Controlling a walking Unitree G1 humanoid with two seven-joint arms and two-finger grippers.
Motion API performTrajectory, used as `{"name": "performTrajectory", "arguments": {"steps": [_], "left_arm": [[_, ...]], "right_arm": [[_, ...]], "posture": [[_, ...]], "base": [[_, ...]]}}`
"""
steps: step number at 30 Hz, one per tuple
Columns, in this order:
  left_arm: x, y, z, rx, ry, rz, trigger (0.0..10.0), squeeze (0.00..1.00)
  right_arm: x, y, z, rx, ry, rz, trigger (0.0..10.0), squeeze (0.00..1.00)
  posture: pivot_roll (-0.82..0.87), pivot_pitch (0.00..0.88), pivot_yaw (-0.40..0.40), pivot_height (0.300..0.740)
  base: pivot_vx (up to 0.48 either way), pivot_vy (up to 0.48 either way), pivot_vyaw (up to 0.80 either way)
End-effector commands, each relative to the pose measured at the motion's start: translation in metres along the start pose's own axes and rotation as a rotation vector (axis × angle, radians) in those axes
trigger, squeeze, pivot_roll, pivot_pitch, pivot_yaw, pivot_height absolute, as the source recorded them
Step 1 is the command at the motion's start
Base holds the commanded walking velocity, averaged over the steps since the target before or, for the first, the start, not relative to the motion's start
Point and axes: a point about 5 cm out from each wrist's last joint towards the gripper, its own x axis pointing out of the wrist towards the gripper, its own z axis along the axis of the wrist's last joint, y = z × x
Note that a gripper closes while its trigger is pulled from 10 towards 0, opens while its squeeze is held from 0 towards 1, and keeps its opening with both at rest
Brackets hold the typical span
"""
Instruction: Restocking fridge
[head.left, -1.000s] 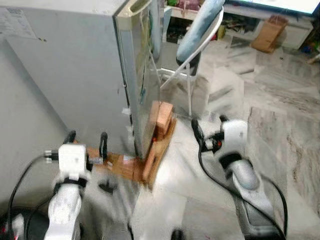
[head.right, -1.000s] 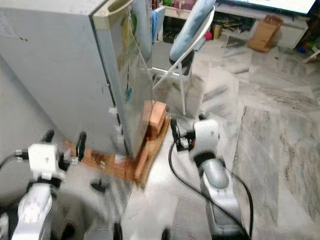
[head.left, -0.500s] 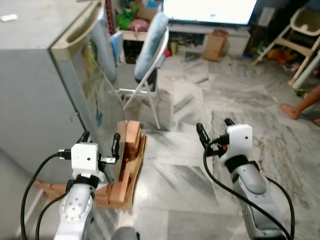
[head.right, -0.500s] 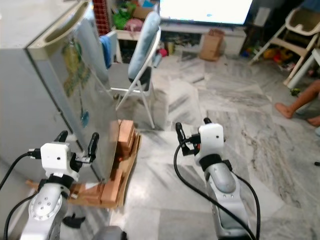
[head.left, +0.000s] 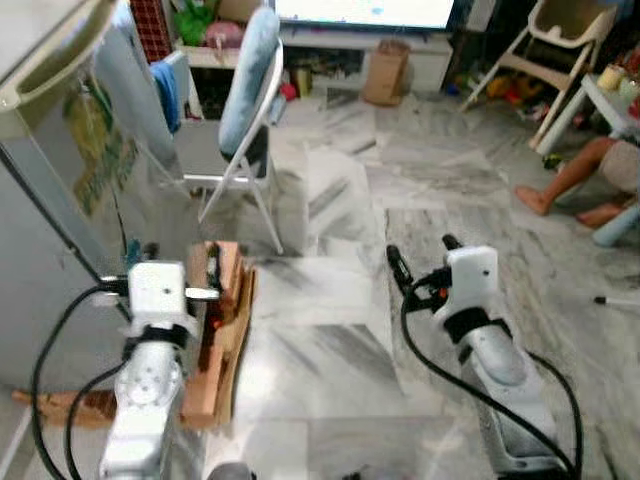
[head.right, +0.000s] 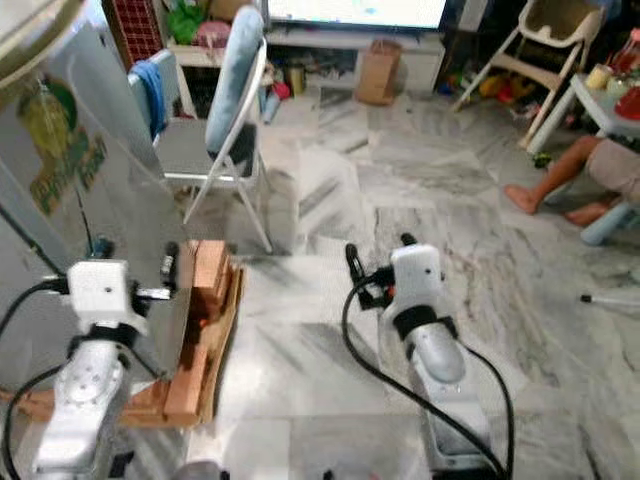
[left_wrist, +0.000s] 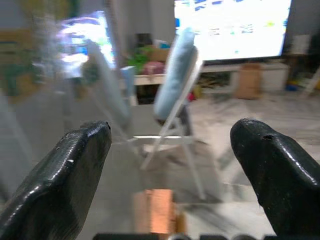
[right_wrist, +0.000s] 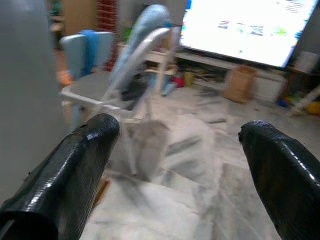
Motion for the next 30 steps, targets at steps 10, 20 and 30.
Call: {"name": "performTrajectory", "arguments": {"steps": [10, 20, 30], "left_arm": [[0.039, 0.011, 0.001, 0.018, -0.004, 0.034, 10.0, 0.00], [0.071, -0.006, 0.003, 0.015, -0.018, -0.042, 10.0, 0.00], [0.110, 0.008, 0.012, 0.046, -0.002, 0.084, 10.0, 0.00]], "right_arm": [[-0.004, 0.001, 0.007, -0.018, -0.019, 0.000, 10.0, 0.00], [-0.010, 0.004, 0.006, -0.008, 0.006, 0.019, 10.0, 0.00], [-0.019, 0.001, 0.005, -0.017, 0.037, 0.044, 10.0, 0.00]], "posture": [[0.05, 0.077, -0.036, 0.740], [0.03, 0.096, -0.039, 0.740], [-0.01, 0.129, -0.050, 0.740]], "base": [[0.000, 0.000, 0.59], [0.000, 0.000, 0.00], [0.000, 0.000, 0.00]]}}
